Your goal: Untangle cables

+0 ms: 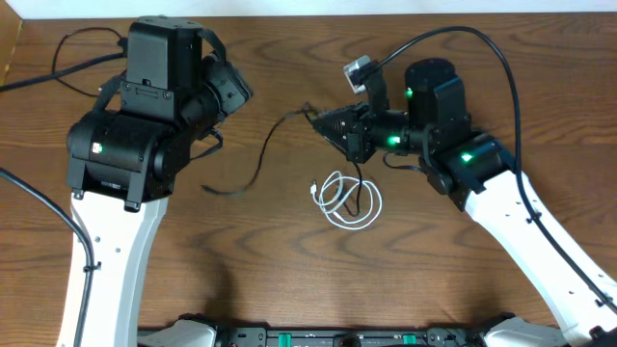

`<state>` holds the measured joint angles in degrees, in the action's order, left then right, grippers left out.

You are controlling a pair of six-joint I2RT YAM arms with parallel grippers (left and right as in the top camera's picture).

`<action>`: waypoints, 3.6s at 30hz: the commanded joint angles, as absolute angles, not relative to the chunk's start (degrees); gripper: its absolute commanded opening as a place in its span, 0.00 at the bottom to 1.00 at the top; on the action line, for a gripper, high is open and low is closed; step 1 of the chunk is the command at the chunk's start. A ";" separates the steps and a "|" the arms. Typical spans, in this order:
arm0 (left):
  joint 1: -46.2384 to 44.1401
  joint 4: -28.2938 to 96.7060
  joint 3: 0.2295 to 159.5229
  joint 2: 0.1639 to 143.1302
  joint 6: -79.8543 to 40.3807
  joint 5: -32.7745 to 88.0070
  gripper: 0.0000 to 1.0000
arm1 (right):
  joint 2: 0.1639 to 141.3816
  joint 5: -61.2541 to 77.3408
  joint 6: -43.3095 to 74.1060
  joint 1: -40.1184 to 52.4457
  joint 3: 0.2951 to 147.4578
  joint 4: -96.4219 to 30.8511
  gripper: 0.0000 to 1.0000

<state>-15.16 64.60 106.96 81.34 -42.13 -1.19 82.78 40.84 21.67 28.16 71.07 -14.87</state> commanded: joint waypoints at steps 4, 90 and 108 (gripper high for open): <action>-15.20 65.58 107.09 81.67 -41.69 10.11 0.68 | 81.41 47.44 29.19 27.29 71.24 -8.16 0.01; -15.20 80.97 107.09 93.56 -49.17 -0.71 0.68 | 87.33 -0.75 29.54 28.91 84.25 -50.30 0.01; -15.20 80.95 107.09 93.56 -49.17 -0.71 0.68 | 74.22 -38.46 39.70 14.81 84.25 -58.46 0.01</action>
